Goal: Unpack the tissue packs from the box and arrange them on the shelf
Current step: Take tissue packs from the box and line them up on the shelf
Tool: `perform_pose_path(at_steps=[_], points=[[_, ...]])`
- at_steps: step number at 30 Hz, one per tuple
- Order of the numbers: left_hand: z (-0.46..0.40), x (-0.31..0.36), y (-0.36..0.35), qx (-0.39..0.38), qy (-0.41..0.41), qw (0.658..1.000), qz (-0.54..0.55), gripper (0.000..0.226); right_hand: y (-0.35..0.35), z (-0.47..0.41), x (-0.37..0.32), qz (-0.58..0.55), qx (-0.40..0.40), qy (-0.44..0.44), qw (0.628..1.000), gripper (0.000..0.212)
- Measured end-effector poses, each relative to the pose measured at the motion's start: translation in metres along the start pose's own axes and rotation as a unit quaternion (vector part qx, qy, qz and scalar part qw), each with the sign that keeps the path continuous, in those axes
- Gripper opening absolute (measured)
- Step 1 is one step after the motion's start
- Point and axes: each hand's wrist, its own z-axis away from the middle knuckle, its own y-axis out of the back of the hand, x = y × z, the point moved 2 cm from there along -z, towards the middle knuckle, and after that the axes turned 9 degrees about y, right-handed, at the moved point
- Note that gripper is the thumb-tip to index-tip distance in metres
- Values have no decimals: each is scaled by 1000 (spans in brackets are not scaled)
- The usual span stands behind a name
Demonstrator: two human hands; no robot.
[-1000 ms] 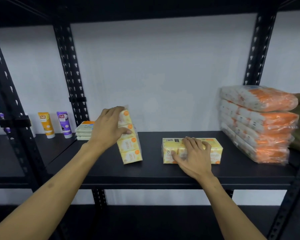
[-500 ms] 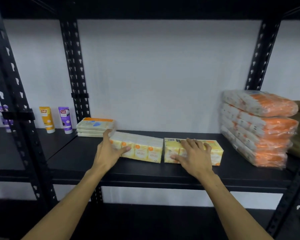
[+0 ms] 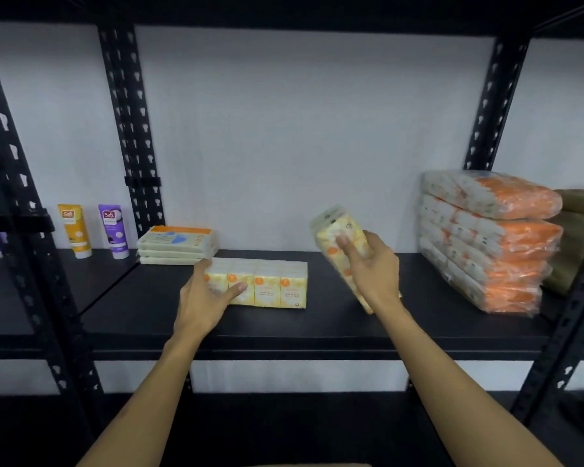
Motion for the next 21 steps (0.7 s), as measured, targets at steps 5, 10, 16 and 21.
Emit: perform_pose_path(at_steps=[5,10,16,21], points=[[-1,-4,1,-8,0,1000,-2,94,0,-2,-8,-104,40,-64,992,54],[-2,-5,1,-10,-4,1000,0,92,4,-9,-12,-122,5,-32,992,70],[-4,-6,-1,-6,0,1000,-5,92,7,-36,-41,20,-109,105,988,84],[-1,-4,0,-9,0,1000,-1,92,13,-36,-26,-4,-12,56,998,61]])
